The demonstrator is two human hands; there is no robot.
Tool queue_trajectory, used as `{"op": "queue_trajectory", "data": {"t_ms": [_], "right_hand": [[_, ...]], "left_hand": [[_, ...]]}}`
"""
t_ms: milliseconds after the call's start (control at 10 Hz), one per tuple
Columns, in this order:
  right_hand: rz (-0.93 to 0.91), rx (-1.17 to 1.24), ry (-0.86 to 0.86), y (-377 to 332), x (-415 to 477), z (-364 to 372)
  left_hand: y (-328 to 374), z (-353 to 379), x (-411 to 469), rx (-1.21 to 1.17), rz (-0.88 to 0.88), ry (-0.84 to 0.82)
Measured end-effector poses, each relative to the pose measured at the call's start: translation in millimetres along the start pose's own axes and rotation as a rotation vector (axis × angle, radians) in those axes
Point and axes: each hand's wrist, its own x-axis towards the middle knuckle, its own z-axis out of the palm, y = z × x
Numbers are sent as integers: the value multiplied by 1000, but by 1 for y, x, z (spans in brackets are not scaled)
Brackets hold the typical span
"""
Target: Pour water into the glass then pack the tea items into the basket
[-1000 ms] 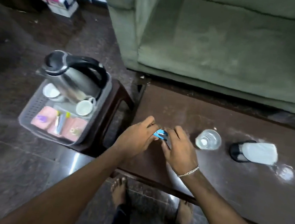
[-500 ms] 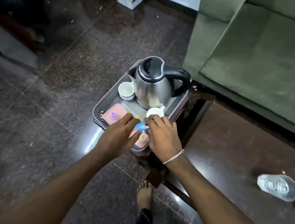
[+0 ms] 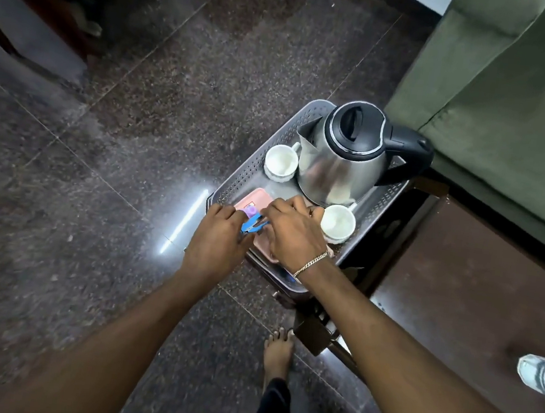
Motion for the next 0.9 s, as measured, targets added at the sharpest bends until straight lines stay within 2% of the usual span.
{"op": "queue_trajectory", "data": {"t_ms": [400, 600, 800, 900], "right_hand": [[85, 15, -3, -5, 11, 3], [73, 38, 40, -2, 4, 4], [68, 37, 128, 9, -11, 3], [98, 55, 203, 25, -27, 4]], "left_hand": [[1, 2, 15, 66, -3, -13], [6, 1, 13, 57, -119, -24], [17, -1, 7, 88, -126, 104], [26, 5, 9, 53, -28, 185]]}}
